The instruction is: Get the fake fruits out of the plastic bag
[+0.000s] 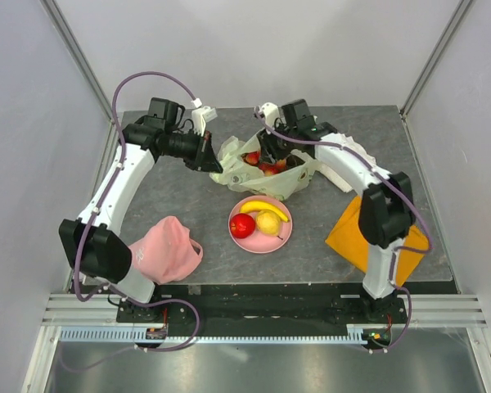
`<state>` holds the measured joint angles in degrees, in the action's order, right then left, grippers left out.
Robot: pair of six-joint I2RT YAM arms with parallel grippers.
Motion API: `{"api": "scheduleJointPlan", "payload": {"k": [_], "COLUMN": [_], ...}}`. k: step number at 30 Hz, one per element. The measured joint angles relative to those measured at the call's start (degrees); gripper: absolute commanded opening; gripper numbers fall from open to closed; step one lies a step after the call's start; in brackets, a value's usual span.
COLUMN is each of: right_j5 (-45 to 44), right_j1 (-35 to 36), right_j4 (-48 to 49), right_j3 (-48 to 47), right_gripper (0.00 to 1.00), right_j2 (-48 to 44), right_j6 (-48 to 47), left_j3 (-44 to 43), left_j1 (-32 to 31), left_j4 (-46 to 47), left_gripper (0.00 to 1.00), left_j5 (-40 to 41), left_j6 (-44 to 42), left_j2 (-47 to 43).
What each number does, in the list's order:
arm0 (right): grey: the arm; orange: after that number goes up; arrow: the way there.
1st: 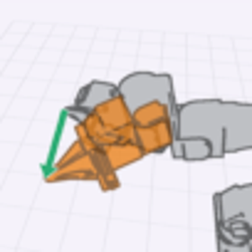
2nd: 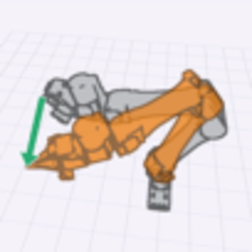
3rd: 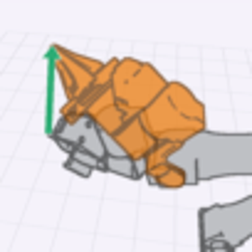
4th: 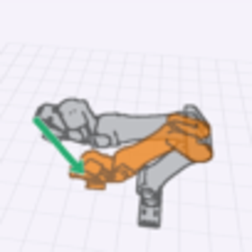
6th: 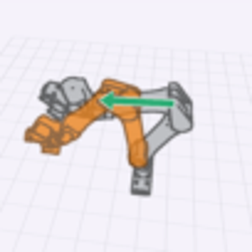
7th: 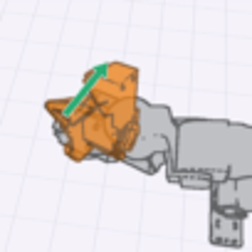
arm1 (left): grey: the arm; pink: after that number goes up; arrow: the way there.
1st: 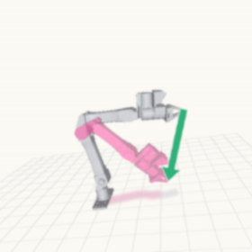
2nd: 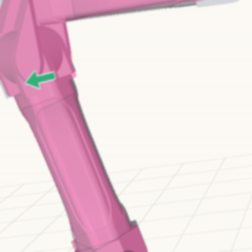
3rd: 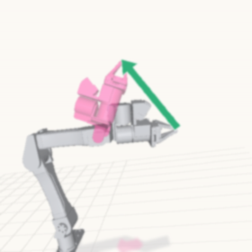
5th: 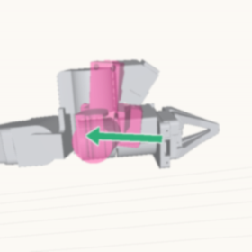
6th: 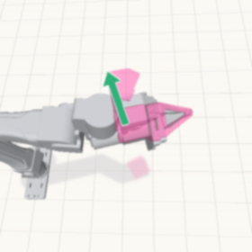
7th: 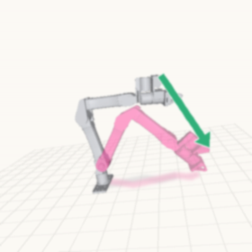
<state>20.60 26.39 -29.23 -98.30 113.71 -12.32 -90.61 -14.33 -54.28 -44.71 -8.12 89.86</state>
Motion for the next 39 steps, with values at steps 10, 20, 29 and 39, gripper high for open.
{"api": "scheduleJointPlan", "payload": {"k": [10,20,29,39], "right_j5": [2.1,10.7,23.7,28.5], "right_j1": [0.0,-0.7,3.2,9.6], "right_j4": [-1.7,-4.1,3.7,6.1], "right_j3": [-0.3,-3.2,-3.2,3.1], "right_gripper": [0.04,0.09,0.12,0.11], "right_j2": [-17.9,-22.3,-24.4,-29.9], "right_j6": [-1.4,2.2,14.3,18.8], "left_j3": [-7.4,-9.3,-11.0,-11.8], "left_j1": [0.0,0.1,0.1,0.1], "left_j4": [1.6,2.1,2.3,2.1], "left_gripper": [0.02,0.02,0.02,0.02], "left_j5": [4.2,5.2,5.2,6.8], "left_j6": [0.9,1.7,1.7,1.7], "left_j2": [5.2,9.1,9.9,9.9]}}
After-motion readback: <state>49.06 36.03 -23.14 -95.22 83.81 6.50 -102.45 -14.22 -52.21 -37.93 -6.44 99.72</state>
